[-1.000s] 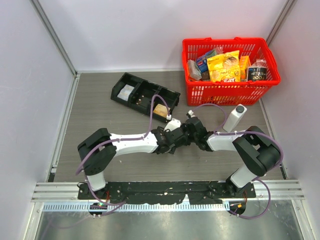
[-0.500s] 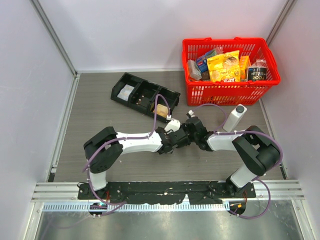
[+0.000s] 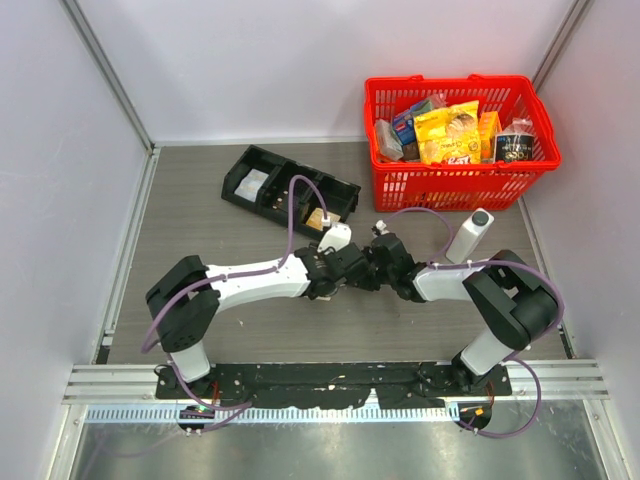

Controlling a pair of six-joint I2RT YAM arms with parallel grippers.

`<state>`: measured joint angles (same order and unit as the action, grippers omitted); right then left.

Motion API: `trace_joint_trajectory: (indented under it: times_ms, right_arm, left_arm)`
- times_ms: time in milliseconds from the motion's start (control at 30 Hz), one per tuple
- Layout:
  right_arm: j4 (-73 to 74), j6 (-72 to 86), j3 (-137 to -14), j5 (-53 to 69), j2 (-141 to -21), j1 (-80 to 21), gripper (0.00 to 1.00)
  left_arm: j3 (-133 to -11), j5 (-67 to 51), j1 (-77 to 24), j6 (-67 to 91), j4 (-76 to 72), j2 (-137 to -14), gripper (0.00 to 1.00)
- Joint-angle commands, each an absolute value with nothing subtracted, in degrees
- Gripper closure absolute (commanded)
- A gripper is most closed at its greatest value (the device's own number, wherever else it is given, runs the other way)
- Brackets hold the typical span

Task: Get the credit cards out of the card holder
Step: Open the card holder at the center of the board.

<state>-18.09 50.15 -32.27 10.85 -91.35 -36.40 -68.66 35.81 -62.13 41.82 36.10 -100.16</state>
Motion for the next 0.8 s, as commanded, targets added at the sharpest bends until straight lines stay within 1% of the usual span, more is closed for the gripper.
trace_joint_trajectory:
  times_ms: [0, 167, 300, 400, 433, 467, 500, 633, 767]
  right_arm:
    - [-16.44, 49.22, -33.57, 10.81, -92.37, -36.47, 0.99]
    - [-14.85, 48.43, -34.27, 10.28, -91.85, -36.47, 0.99]
    - [-13.62, 47.73, -34.98, 10.2, -91.93, -36.39, 0.99]
    - [-12.4, 46.76, -36.03, 11.59, -91.67, -36.47, 0.99]
    - [-12.04, 46.24, -36.64, 11.95, -91.5, -36.56, 0.98]
    - [-11.17, 46.06, -36.91, 12.3, -90.89, -36.48, 0.96]
    - [-10.38, 45.79, -37.52, 12.39, -90.53, -36.56, 0.94]
    - [-5.38, 44.04, -39.98, 10.9, -86.67, -36.83, 0.77]
    - [-1.42, 42.19, -43.41, 8.63, -82.63, -38.76, 0.64]
  left_arm:
    - [-67.86, 39.72, -59.24, 43.06, 38.32, -96.95, 0.53]
    - [-63.03, 39.11, -55.91, 44.56, 37.88, -92.65, 0.56]
    - [-57.49, 36.31, -52.48, 46.14, 35.43, -89.83, 0.61]
    - [-54.41, 33.85, -51.16, 46.76, 33.49, -88.42, 0.69]
    - [-53.62, 32.97, -50.89, 46.93, 32.7, -88.07, 0.74]
    - [-52.92, 32.26, -50.8, 47.11, 32.0, -87.63, 0.76]
    - [-52.21, 31.73, -50.71, 47.2, 31.38, -87.37, 0.77]
    - [-50.19, 29.1, -49.92, 47.72, 29.36, -87.36, 0.83]
    - [-48.96, 27.42, -49.92, 47.64, 27.78, -86.93, 0.87]
